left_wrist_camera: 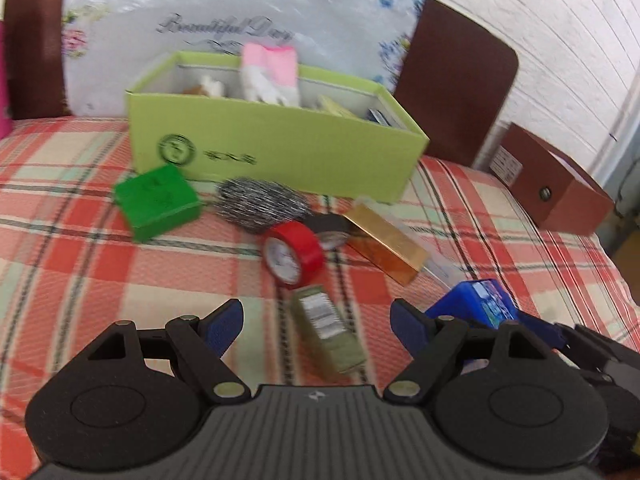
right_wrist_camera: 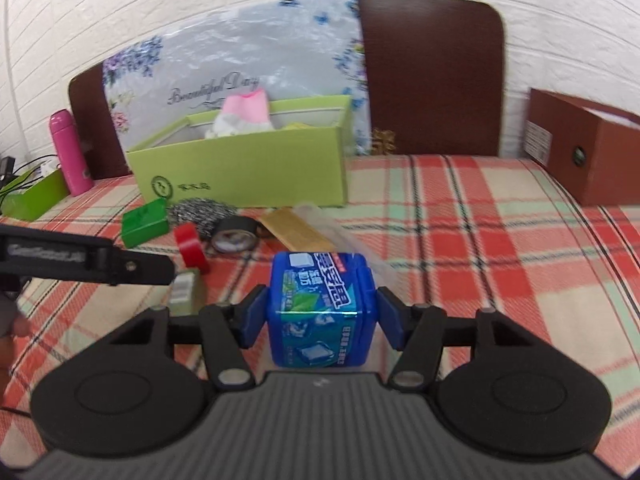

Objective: Organize objects
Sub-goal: 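Grasp the olive bottle box with the left gripper while the right grasps the blue mint container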

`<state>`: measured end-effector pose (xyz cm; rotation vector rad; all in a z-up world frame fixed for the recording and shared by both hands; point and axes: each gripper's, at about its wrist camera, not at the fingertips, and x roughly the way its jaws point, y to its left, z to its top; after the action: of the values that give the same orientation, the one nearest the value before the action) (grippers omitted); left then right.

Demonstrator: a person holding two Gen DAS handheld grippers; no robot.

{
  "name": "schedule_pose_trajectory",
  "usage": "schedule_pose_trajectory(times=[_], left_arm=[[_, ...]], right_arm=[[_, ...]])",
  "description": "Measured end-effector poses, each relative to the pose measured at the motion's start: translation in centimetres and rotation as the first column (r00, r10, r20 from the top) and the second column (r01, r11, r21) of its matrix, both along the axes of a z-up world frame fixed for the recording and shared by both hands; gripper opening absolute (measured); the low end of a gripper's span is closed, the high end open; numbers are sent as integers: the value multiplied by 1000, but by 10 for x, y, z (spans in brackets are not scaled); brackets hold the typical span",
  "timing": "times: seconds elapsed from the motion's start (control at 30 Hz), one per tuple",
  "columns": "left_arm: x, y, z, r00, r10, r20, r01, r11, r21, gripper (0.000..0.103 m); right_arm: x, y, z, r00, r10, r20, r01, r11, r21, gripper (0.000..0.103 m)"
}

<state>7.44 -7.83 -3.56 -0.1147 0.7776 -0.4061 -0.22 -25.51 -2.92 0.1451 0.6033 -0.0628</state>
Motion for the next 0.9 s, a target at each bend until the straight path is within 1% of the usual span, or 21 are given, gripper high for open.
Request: schedule_pose_trajectory(times=[0.03, 0.07, 0.1, 0.13, 0.17, 0.2, 0.27, 0.3, 0.4, 0.47, 0.6, 0.73, 0.83, 0.87, 0.9], left_arm=[[3, -6, -3, 1000, -21, -7, 21, 1000, -2, 81], [5, -9, -6, 999, -41, -7, 41, 999, -2, 71], [7, -12, -8, 998, -66, -9, 66, 998, 2, 57], [8, -13, -11, 997, -78, -15, 78, 997, 12, 50], [9, -12, -14, 996, -85, -27, 85, 996, 13, 35], [9, -9, -18, 995, -92, -45, 93, 996, 5, 29], [6, 0, -20, 993, -105, -56, 104, 994, -28, 27], [2, 4, -20, 992, -114, -54, 113, 993, -24, 27], [-10, 11, -19, 989, -148, -31, 149, 988, 31, 27], [-15, 17, -20, 986, -161, -44, 164, 984, 64, 26], [-22, 25, -21, 985, -168, -51, 172, 981, 93, 26], [-22, 18, -21, 984, -172, -52, 177, 976, 125, 27], [-24, 9, -21, 981, -190, -38, 194, 968, 161, 37], [-25, 7, -21, 980, -196, -37, 200, 966, 165, 44], [-25, 5, -22, 979, -201, -37, 205, 964, 168, 48]], right_arm=[[-6, -4, -1, 1000, -11, -1, 11, 1000, 9, 58], [-12, -7, -1, 1000, -17, 0, 17, 1000, 14, 58], [-16, -9, -1, 1000, -21, -1, 21, 1000, 17, 58], [-19, -9, 0, 1000, -22, -1, 23, 1000, 19, 58], [-22, -10, 0, 1000, -20, -1, 20, 1000, 19, 58], [-24, -9, 0, 1000, -15, -2, 15, 1000, 18, 58], [-26, -7, 0, 1000, -11, 0, 11, 1000, 12, 58], [-27, -5, -1, 1000, -8, 1, 8, 1000, 8, 58], [-30, 1, 0, 1000, 5, 4, -5, 1000, -4, 58], [-32, 3, 0, 1000, 13, 7, -13, 1000, 0, 58], [-34, 9, -1, 1000, 6, 15, -5, 1000, -25, 58], [-32, 14, -1, 1000, 0, 13, 0, 999, -44, 58], [-29, 18, -1, 1000, 6, 12, -6, 998, -59, 58], [-27, 18, -1, 1000, 6, 11, -5, 998, -61, 58], [-26, 19, -1, 1000, 1, 13, 0, 998, -60, 58]])
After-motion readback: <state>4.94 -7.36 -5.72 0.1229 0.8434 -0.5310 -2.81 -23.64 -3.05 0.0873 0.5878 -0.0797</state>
